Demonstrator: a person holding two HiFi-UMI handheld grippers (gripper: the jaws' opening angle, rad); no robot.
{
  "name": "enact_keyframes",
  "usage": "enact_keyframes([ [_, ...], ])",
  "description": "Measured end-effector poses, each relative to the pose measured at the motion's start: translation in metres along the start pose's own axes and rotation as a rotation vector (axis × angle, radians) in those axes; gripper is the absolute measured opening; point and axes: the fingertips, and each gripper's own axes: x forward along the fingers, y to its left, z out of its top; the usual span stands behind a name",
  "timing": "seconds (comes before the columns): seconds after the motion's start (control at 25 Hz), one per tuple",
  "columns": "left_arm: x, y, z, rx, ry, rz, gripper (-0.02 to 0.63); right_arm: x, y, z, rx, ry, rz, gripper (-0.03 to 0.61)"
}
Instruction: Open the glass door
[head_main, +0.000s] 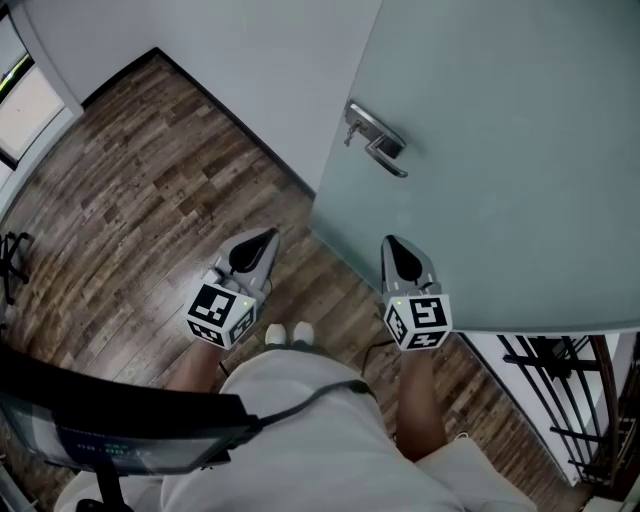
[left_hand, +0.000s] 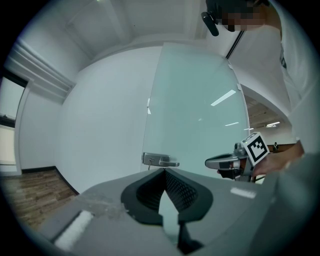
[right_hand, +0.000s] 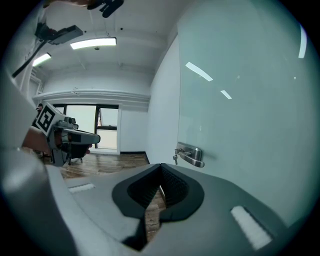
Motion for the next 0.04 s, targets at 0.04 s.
enact_keyframes([
  [0.04,-0.0017,0.0016,0.0,-0.002,0.0,-0.001,0.0,-0.0002,0.0013,0.0006,-0.003,0.005,-0.003,0.006],
])
